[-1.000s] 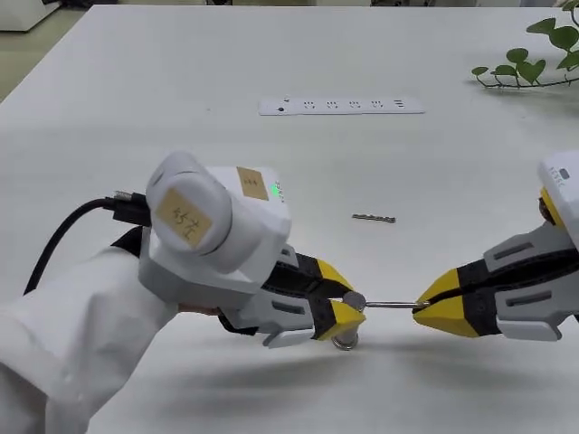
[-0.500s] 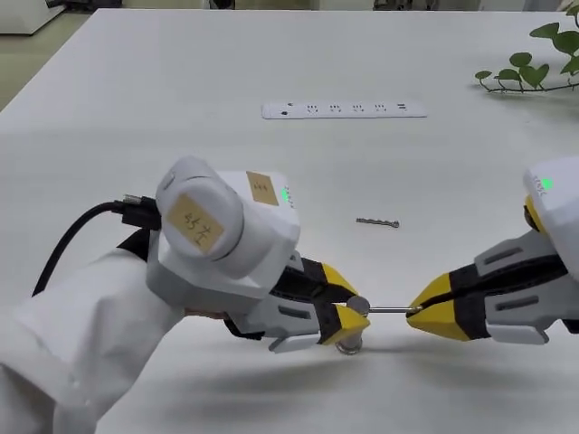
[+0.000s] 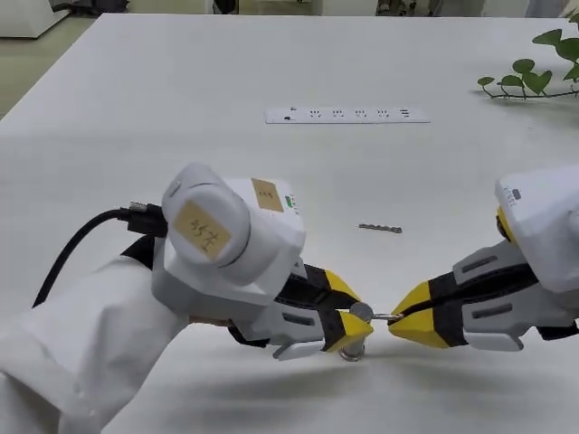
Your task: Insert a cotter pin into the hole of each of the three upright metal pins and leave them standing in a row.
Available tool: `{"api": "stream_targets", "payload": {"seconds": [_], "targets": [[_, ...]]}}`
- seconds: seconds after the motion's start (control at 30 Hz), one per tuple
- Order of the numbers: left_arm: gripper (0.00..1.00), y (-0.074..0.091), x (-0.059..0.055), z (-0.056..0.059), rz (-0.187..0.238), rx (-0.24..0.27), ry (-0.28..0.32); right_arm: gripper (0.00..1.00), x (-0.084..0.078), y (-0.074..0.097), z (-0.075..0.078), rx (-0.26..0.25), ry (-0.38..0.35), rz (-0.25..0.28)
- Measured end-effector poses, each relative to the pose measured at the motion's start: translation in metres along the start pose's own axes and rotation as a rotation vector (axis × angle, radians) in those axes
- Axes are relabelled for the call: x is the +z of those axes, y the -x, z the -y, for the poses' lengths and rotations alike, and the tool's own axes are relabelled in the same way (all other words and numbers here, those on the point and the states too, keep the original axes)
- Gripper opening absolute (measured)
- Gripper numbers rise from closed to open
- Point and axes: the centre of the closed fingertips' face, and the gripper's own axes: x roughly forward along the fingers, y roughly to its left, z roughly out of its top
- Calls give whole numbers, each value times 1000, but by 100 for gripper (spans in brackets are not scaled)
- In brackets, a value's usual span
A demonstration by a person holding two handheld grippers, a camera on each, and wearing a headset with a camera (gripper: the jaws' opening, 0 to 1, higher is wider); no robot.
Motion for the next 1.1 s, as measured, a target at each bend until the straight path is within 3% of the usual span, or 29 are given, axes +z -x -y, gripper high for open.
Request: {"api": "stream_targets", "payload": {"seconds": [0.53, 1.1], "targets": [[9, 1, -1, 1, 3, -4, 5, 0, 5, -8, -4, 45, 93, -36], [10, 2, -1, -2, 7, -6, 27, 0, 6, -13, -1, 32, 69, -41]]}}
